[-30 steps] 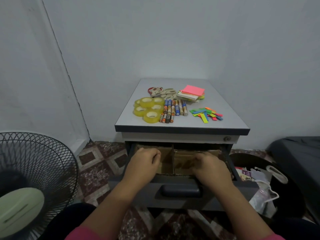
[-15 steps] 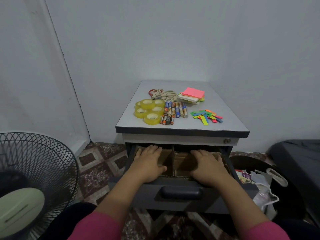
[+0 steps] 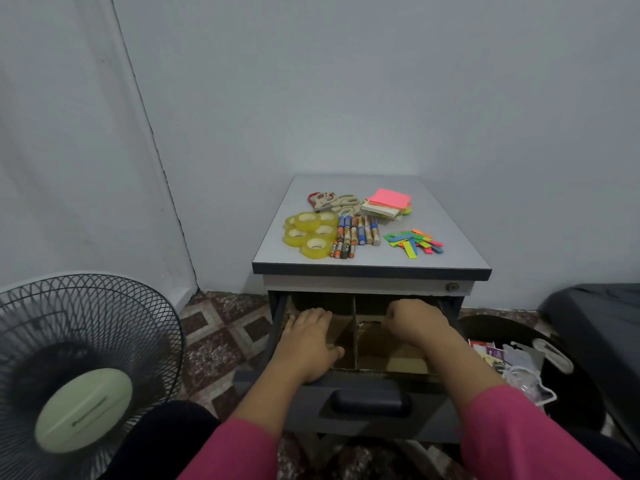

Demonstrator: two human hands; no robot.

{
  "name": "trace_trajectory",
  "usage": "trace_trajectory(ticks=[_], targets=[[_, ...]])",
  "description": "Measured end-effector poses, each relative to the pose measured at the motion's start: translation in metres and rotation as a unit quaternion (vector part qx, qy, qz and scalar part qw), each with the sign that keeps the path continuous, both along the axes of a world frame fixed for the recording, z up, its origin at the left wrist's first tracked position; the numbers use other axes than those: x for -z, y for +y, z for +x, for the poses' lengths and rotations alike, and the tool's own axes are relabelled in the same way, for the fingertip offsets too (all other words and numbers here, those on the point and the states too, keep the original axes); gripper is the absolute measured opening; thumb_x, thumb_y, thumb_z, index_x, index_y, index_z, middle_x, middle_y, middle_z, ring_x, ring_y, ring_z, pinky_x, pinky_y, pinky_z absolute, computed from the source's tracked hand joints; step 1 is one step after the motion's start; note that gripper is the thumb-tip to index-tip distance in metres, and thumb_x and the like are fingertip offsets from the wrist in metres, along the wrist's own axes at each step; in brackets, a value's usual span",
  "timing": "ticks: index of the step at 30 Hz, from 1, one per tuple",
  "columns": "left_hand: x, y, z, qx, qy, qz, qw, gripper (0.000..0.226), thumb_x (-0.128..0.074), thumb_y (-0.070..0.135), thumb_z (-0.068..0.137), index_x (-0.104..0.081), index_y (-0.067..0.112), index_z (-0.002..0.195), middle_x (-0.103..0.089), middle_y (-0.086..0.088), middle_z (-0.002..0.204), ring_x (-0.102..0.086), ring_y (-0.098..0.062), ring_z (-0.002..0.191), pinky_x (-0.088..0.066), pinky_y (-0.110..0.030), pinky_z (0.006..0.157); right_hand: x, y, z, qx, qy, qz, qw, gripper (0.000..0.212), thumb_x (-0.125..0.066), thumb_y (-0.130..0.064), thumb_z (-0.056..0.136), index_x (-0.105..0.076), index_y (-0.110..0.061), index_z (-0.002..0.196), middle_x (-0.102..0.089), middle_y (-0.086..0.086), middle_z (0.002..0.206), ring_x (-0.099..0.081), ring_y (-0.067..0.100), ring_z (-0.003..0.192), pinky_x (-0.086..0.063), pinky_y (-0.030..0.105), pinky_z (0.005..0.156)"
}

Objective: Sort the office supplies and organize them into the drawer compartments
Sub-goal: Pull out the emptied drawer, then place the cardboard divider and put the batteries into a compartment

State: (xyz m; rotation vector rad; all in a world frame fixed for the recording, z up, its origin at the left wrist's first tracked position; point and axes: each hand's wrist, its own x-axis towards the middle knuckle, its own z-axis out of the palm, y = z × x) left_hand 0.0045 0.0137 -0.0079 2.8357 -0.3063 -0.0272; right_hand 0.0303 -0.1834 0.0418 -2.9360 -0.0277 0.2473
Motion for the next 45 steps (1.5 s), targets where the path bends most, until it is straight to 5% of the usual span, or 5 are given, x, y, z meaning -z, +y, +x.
trace_trajectory(ticks=[6,13,21,31,45], targets=[[-0.009,-0.003,-0.009,-0.01,-0.048,0.022,0.999,0.051,-0.048,0.049,0.093,-0.045,0.023,0.137,-0.045,0.001,0.139,-0.035,-0.019,0.133,-0.02,-0.039,0.117,-0.004,0.006,-0.003,0.005,0.005,-0.038,0.999,0.019,-0.05,-0.033,0.095,-0.064,-0.02,0.095,-0.063,-0.001,0.089,-0.06,0.016,0.084,-0.049,0.035,0.087],[-0.036,-0.004,0.006,-0.047,0.082,-0.021,0.995,0.03,-0.048,0.044,0.095,-0.061,0.019,0.082,-0.058,0.002,0.076,-0.057,-0.013,0.072,-0.044,-0.028,0.063,-0.002,0.015,-0.009,-0.019,0.046,-0.117,0.992,0.019,-0.056,-0.039,0.092,-0.057,-0.02,0.09,-0.057,-0.002,0.083,-0.056,0.017,0.082,-0.045,0.034,0.085],[-0.051,0.002,0.017,-0.029,0.213,-0.031,0.976,0.019,-0.061,0.03,0.087,-0.064,0.019,0.072,-0.063,0.001,0.074,-0.059,-0.013,0.071,-0.048,-0.032,0.069,0.001,0.024,-0.015,-0.014,0.136,-0.169,0.976,0.029,-0.045,-0.01,0.095,-0.056,-0.012,0.122,-0.056,0.009,0.124,-0.053,0.028,0.114,-0.042,0.04,0.099],[-0.049,0.023,0.003,-0.04,0.38,-0.177,0.907,0.016,-0.06,0.022,0.092,-0.071,0.013,0.084,-0.068,-0.001,0.087,-0.055,-0.003,0.062,-0.042,-0.013,0.053,0.002,0.028,-0.031,-0.083,0.215,-0.24,0.943,0.033,-0.055,-0.004,0.088,-0.055,-0.007,0.121,-0.054,0.011,0.127,-0.053,0.032,0.116,-0.046,0.043,0.097],[-0.049,0.019,-0.01,-0.016,0.283,-0.121,0.951,0.018,-0.062,0.03,0.087,-0.073,0.023,0.075,-0.068,0.011,0.072,-0.061,-0.005,0.071,-0.052,-0.029,0.082,0.006,0.018,-0.038,-0.094,0.164,-0.183,0.965,0.029,-0.053,-0.024,0.095,-0.055,-0.012,0.122,-0.058,0.004,0.122,-0.055,0.024,0.112,-0.044,0.033,0.091]])
